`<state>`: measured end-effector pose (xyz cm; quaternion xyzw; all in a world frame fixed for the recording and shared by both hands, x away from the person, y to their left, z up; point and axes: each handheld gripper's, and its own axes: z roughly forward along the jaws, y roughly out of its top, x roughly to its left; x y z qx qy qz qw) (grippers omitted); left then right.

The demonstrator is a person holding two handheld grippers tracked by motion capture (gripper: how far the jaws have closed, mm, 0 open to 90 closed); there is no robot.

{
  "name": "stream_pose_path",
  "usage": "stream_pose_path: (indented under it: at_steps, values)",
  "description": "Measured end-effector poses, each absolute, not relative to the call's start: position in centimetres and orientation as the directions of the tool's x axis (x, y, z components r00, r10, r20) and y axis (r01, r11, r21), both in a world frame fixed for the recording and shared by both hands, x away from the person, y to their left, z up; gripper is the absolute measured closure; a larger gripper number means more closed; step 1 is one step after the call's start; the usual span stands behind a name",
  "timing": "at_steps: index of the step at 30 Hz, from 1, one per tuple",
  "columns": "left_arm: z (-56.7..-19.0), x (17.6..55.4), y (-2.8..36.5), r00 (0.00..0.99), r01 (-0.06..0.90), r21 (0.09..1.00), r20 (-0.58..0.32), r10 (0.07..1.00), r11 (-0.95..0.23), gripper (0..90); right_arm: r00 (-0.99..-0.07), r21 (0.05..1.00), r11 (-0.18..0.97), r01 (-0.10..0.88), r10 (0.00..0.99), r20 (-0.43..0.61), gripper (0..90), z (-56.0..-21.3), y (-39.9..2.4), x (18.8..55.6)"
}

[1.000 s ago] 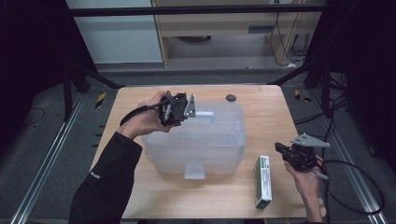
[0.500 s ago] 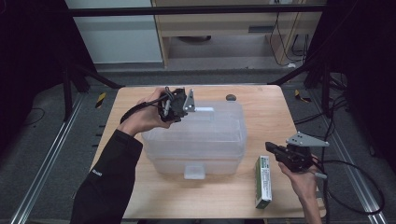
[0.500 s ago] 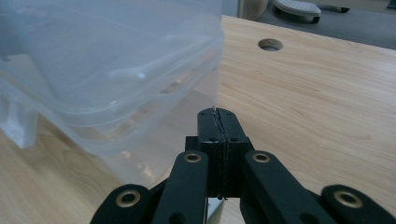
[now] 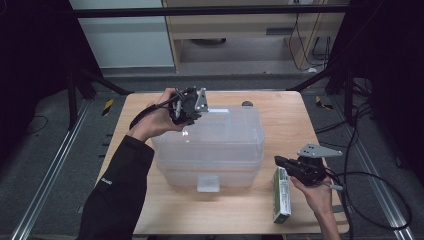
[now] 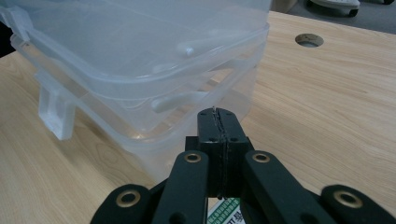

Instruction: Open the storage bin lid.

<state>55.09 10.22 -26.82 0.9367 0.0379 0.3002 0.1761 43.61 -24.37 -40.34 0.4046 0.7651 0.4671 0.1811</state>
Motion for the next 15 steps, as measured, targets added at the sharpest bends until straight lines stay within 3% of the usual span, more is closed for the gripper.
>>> stream_pose_path:
  at_steps: [15]
  values:
    - [-26.7, 55.7, 10.4, 0.800, -0.018, 0.391, 0.557, 0.221, -0.920, 69.1, -0.658, 0.859, 0.264, 0.439, 0.746, 0.107, 90.0, -40.5, -22.7, 43.9]
